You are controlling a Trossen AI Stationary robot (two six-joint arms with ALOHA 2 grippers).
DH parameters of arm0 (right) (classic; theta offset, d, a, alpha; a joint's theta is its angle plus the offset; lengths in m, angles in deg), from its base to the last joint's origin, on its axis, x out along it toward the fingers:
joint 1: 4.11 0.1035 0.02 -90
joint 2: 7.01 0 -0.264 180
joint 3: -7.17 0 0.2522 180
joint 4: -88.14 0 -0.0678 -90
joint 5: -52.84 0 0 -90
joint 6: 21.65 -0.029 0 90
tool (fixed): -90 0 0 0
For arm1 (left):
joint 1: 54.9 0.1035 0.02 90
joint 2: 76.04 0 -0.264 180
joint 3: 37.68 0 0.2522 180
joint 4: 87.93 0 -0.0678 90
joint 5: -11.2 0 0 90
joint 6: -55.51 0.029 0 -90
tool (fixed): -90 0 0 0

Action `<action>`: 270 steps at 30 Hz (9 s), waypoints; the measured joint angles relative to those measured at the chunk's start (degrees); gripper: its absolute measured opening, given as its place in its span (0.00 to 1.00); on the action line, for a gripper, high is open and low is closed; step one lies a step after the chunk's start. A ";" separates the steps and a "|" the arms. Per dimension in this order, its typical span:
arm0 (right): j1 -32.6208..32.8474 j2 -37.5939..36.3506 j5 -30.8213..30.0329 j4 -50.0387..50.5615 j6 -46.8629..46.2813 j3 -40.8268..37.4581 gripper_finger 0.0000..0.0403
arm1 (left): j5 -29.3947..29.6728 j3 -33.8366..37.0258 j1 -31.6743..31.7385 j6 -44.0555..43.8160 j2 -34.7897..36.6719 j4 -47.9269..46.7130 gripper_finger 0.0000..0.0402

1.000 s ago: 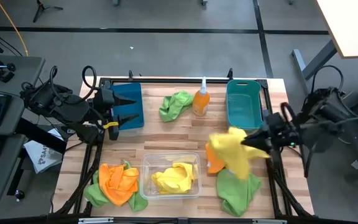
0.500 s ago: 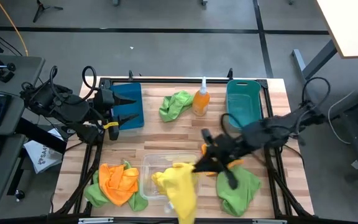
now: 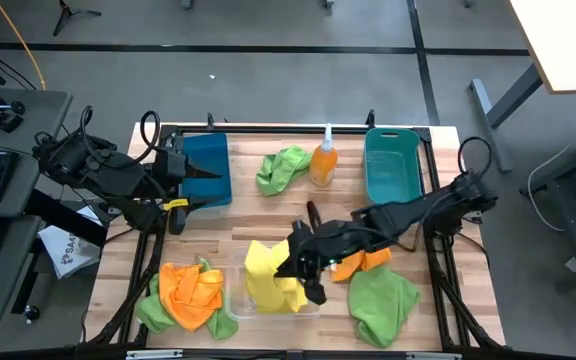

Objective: Sort microfiber towel by color & place in baskets
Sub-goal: Put the yellow microfiber cloth into the transparent bin, then put the right orange microfiber cloth into the green bin, then put the orange microfiber cloth into the green bin

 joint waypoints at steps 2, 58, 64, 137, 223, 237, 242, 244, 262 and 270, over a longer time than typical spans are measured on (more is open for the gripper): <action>0.22 0.94 0.33 1.45 -0.50 0.00 0.00 | -0.77 0.00 0.00 0.01 0.00 -0.47 0.53; -0.96 -19.57 -12.24 32.55 -3.56 -45.51 0.64 | 2.52 5.18 -0.02 -10.71 -7.85 -0.55 0.53; -0.63 -17.43 -8.33 32.67 -4.61 -43.05 0.18 | 5.16 4.25 0.00 -7.57 -7.87 -0.63 0.53; -44.57 -55.33 -26.27 34.72 -18.44 -49.44 0.70 | 4.83 -6.99 0.04 -6.12 -8.88 -0.97 0.53; -29.79 -53.34 -1.35 -24.83 -6.37 -49.37 0.82 | -11.09 -4.50 28.06 5.01 -24.39 45.70 0.00; -23.33 -40.88 -16.80 -35.30 7.50 -49.37 0.82 | -20.89 -4.57 26.58 2.82 -26.80 50.45 0.00; -21.13 -37.48 -16.54 -41.88 13.18 -49.37 0.82 | -24.65 -4.57 26.16 2.74 -26.62 53.48 0.00; -20.26 -36.05 -16.13 -44.28 13.90 -49.37 0.82 | -25.55 -4.57 26.15 2.75 -26.59 53.62 0.00; -17.81 -41.38 -14.88 -40.23 10.75 -49.37 0.02 | -24.06 -4.57 26.29 3.46 -23.31 37.29 0.28; -18.56 -60.22 -35.89 -13.56 12.45 -49.37 0.01 | -11.55 -3.17 26.07 -2.31 -12.63 3.08 0.43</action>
